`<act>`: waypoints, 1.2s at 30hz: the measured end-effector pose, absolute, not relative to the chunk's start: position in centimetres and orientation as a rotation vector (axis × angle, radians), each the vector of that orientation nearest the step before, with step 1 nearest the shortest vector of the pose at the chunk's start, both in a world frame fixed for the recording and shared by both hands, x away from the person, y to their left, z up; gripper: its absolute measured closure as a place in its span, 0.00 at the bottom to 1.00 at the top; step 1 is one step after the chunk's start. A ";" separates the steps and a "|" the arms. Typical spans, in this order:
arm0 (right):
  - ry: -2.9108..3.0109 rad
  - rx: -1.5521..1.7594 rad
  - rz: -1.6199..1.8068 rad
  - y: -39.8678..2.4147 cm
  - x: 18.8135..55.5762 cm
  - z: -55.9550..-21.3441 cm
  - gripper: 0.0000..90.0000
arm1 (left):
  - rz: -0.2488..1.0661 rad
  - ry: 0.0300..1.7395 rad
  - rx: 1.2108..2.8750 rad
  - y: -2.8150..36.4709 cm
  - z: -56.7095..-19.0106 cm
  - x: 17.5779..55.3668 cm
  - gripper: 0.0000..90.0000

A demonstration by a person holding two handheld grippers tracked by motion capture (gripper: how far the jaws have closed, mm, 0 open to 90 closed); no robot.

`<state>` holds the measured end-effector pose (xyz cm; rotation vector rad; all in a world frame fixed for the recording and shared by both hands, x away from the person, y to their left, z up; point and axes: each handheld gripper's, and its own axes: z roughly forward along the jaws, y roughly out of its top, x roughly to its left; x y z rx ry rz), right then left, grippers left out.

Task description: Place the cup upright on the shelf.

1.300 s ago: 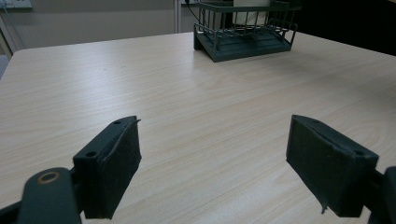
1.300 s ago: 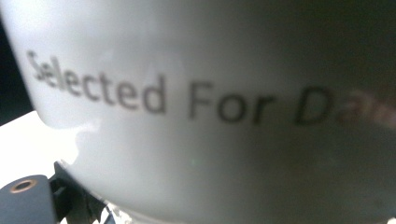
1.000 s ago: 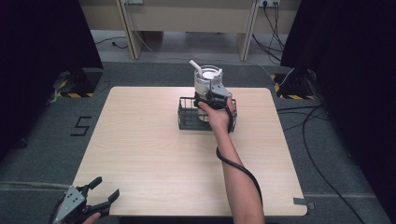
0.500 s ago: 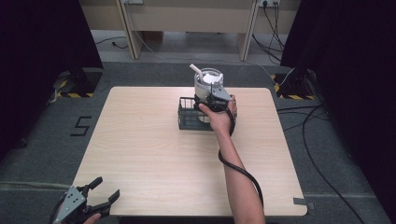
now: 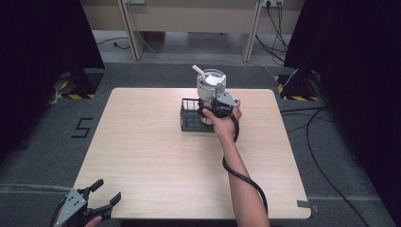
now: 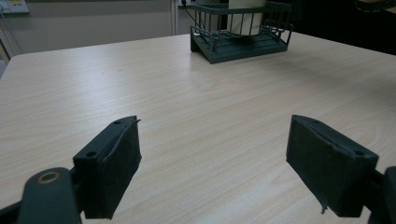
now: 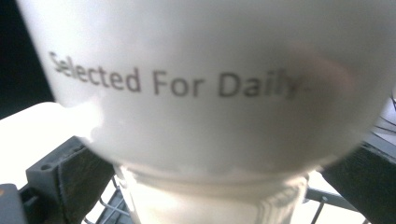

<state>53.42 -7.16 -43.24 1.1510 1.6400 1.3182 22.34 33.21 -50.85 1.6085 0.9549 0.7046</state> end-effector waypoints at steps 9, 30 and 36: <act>1.651 1.148 1.305 -7.7 52.2 -43.4 0.00 | 0.708 0.951 1.608 33.2 -50.8 22.3 0.19; 1.645 1.141 1.309 -9.0 49.8 -42.9 0.01 | 0.716 0.947 1.610 33.2 -50.8 22.3 0.19; 1.641 1.143 1.308 -9.6 49.0 -42.9 0.01 | 0.715 0.947 1.608 33.2 -50.8 22.3 0.19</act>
